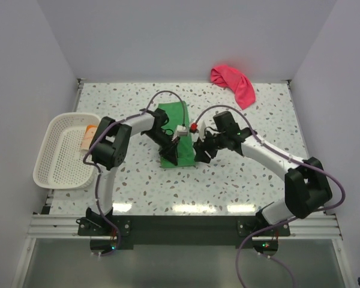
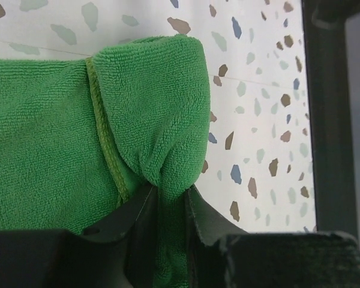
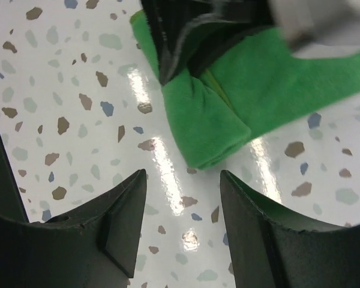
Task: Roll the towels
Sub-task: Roll the towel
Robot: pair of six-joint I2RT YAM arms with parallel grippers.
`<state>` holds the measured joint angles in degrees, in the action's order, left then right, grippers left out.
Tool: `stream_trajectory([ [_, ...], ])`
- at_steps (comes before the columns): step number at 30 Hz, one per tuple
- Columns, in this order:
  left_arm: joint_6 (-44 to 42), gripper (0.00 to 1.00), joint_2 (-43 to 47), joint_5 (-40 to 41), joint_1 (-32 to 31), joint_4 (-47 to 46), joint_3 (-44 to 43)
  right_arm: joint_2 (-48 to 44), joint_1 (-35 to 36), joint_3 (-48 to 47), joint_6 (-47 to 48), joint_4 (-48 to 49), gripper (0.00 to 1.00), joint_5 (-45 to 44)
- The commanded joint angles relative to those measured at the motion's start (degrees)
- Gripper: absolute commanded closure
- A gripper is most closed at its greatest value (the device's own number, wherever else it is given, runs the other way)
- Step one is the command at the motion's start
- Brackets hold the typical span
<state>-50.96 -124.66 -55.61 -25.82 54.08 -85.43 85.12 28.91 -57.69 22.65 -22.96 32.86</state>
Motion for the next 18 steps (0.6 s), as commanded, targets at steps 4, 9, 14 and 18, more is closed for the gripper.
stream_trajectory([
  [4, -1.6, 0.86, -8.7, 3.8, 1.7, 10.6, -2.5, 2.2, 7.7, -2.2, 11.6, 2.3, 0.41, -4.3],
  [9, -1.7, 0.84, -10.3, 4.8, 1.8, 11.3, -4.2, 5.6, 10.6, -0.3, 14.4, 8.5, 0.38, -6.4],
  [14, -1.8, 0.83, -11.9, 5.7, 2.1, 11.8, -5.7, 10.8, 13.2, 0.4, 17.9, 12.1, 0.40, -6.6],
  [18, -2.2, 0.82, -12.4, 5.4, 2.5, 11.7, -5.8, 12.8, 13.6, 0.6, 17.8, 12.9, 0.45, -5.6],
])
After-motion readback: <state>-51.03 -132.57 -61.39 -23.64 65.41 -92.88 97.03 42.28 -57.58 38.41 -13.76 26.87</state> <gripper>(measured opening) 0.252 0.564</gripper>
